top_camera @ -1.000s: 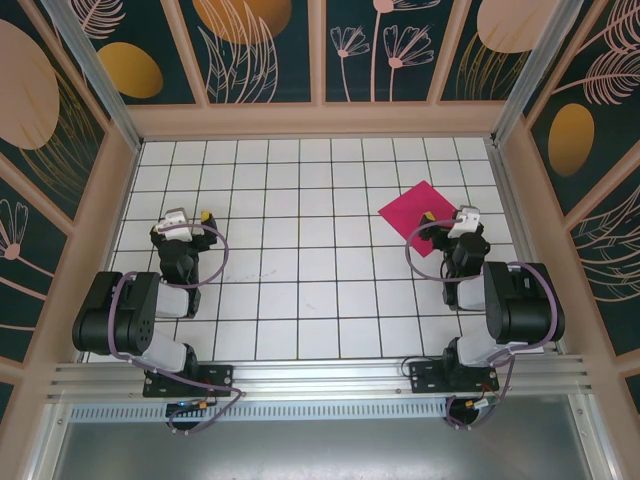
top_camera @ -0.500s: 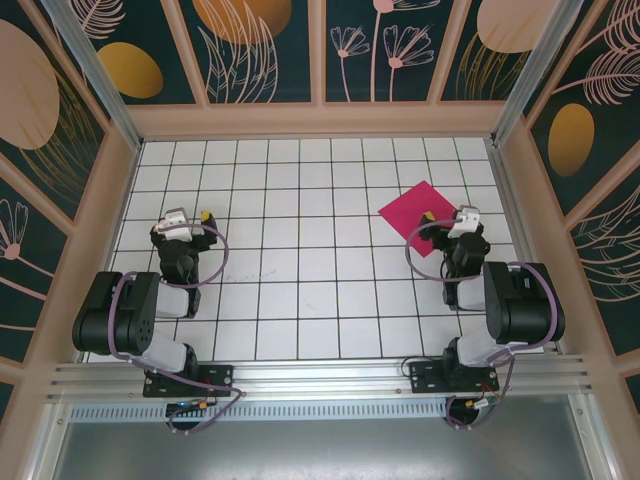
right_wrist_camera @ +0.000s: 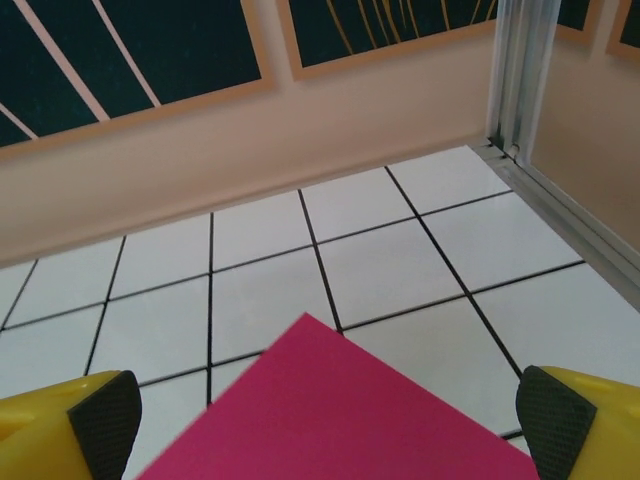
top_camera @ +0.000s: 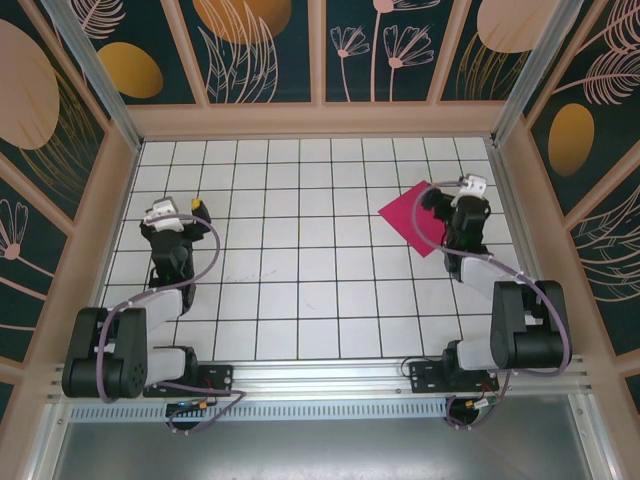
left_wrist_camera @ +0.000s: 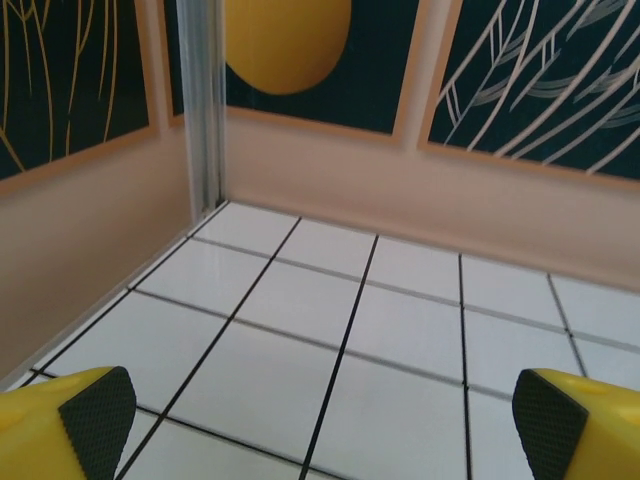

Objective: Fold a paper plane with a square sheet of paper (pick it up from the middle)
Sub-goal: Move the square sheet of paper to the center of the table.

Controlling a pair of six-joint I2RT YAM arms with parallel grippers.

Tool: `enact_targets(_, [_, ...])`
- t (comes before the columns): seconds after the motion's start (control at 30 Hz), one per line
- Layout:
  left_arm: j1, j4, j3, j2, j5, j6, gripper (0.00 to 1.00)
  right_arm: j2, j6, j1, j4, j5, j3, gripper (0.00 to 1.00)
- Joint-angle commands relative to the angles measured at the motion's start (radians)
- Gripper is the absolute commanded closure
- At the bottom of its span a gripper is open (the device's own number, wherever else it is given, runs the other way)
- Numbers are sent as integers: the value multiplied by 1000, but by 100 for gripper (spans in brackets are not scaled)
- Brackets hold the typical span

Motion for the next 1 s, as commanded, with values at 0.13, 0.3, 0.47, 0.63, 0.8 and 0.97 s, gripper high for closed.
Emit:
enact_targets(0.13, [5,-432,192,-81,99,-189,1,109,247,68,-443,-113,216,1])
enact_targets(0.3, [5,-415,207,-93,245,-193,1,341,383,69,-627,-278,439,11])
enact_targets(0.47, [5,-422,207,-82,241,-197,1,503,477,84,-691,-209,581,12])
enact_targets(0.63, [5,-469,233,-55,253,-221,2,633,520,88,-768,-173,715,12])
enact_targets(0.8, [5,-501,259,-23,278,-223,1,712,521,123,-822,-160,786,12])
enact_targets(0.97, [5,-509,265,-7,289,-234,2,743,509,200,-860,-192,776,12])
